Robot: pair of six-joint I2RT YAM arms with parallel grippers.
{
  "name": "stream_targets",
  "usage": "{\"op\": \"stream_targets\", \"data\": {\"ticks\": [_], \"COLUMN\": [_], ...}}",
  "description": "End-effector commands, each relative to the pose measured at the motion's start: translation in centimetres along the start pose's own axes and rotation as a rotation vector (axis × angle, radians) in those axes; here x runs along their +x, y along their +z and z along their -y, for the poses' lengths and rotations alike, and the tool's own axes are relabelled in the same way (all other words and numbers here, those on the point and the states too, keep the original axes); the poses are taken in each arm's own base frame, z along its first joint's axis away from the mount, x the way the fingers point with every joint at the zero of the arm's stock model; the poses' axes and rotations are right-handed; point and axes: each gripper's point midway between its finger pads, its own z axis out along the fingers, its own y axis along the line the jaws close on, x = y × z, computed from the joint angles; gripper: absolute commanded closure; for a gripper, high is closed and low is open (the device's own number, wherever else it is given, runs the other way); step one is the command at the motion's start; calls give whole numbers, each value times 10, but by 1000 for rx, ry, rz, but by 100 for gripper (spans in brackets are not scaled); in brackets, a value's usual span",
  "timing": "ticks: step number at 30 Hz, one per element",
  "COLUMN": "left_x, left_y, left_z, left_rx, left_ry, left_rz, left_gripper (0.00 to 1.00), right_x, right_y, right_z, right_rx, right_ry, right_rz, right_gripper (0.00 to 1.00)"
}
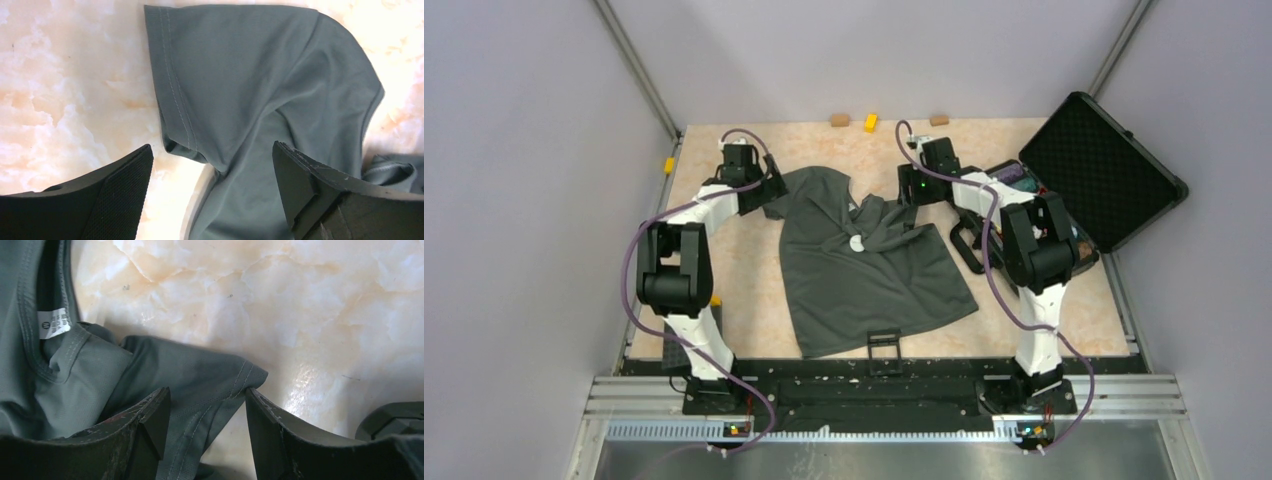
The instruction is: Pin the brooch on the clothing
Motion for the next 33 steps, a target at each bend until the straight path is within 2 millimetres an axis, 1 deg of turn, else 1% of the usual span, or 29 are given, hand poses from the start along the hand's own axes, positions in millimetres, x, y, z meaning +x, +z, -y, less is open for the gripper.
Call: {"op": "stream_targets", "data": {"ticks": [1,2,4,5,8,9,10,11,12,13,14,16,21,23,26,32,33], "left_x": [-15,-14,-13,-12,-5,-3,-1,1,2,1,0,-2,-6,-14,-16,-21,-21], "left_y": [14,17,22,24,31,32,34,35,35,36,36,37,30,26,20,5,2], "left_z": [0,1,0,-1,-5,-6,-8,-10,-11,-14,-17,-24,-25,-37,-47,-70,-74], "left_rx": [-19,-15,-21,-24,-38,-42,-47,-50,-53,-58,-64,-71,-24,-27,-22,-43,-45], "left_ry": [-29,-29,-32,-32,-32,-31,-31,-32,-38,-45,-54,-70,-105,-138,-166,-212,-221], "left_rz": [57,49,35,29,7,-1,-9,-13,-15,-12,-10,-9,-2,15,23,57,64], "left_gripper": [11,15,27,31,34,38,48,66,86,97,100,100,100,100,100,100,100], "right_x": [-19,-18,-15,-13,-9,-8,-7,-6,-6,-5,-7,-10,-28,-36,-49,-70,-73], "right_y": [5,6,8,8,10,12,13,14,14,13,11,4,-9,-13,-17,-26,-29], "right_z": [-4,-4,-3,-2,-2,-1,-1,-2,-4,-6,-5,-2,18,24,41,82,92], "right_rx": [13,14,17,19,23,22,20,9,-13,-35,-49,-66,-13,15,83,203,236], "right_ry": [8,9,14,16,18,20,22,24,27,38,54,84,98,91,81,101,111], "right_rz": [34,29,22,19,15,13,10,7,10,14,28,56,110,127,155,200,210], "right_gripper": [44,44,44,44,45,47,52,60,70,79,88,100,100,100,100,100,100]}}
